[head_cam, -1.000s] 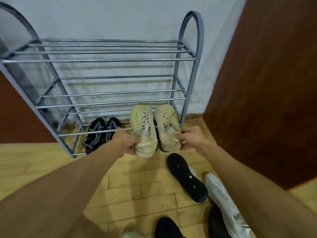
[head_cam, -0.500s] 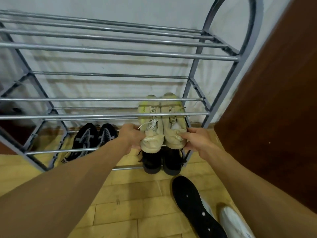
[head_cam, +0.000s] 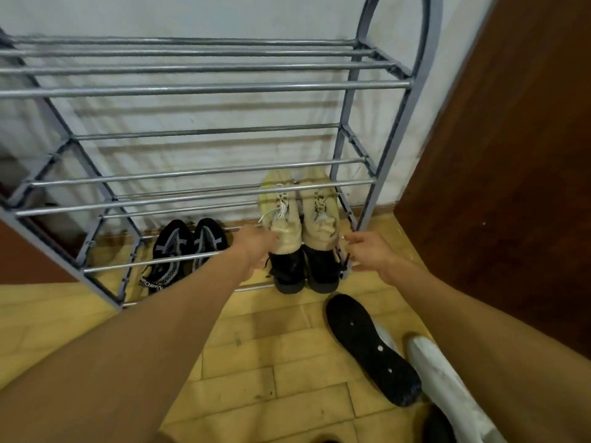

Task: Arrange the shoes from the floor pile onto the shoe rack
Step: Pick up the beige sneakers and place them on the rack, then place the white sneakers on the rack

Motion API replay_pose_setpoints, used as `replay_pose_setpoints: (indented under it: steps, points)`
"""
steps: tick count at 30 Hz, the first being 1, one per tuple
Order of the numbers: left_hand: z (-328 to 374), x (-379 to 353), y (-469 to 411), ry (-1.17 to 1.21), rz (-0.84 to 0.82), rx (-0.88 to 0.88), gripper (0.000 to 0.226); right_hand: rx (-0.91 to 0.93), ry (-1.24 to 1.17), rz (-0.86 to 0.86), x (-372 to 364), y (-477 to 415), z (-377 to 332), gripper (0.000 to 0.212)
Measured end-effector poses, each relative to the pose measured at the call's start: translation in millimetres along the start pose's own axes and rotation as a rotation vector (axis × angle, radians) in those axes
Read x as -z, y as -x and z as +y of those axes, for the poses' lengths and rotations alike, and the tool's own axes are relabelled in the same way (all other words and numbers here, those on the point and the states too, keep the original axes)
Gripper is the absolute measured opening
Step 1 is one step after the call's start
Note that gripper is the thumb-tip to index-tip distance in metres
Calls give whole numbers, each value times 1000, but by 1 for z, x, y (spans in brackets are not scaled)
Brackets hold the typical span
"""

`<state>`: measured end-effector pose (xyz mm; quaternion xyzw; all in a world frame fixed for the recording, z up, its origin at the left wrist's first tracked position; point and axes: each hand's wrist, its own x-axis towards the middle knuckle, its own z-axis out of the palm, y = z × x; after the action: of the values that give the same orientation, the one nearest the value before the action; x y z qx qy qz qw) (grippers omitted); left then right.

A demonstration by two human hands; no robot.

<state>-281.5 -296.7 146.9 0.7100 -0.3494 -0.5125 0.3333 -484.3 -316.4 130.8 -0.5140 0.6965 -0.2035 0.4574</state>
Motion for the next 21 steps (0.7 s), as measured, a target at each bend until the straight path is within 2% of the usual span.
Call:
replay_pose_setpoints:
  steps: [4,8,10,12,17,21]
  points:
    - [-5,-5,60,-147,-74,-65,1,13,162,-116,19,55,20,39]
    - [-25,-24,116,-234,-193,-75,25,13,346,-221,40,107,48,41]
    - [-35,-40,147,-280,-227,-74,17,4,397,-246,51,134,63,42]
    - [-45,-59,176,-307,-282,-66,7,-10,398,-249,63,159,82,42]
    - [-83,-113,238,-409,-371,-77,18,-76,339,-218,90,213,144,37]
    - [-125,-155,286,-542,-525,-83,25,-199,216,-140,101,250,201,38]
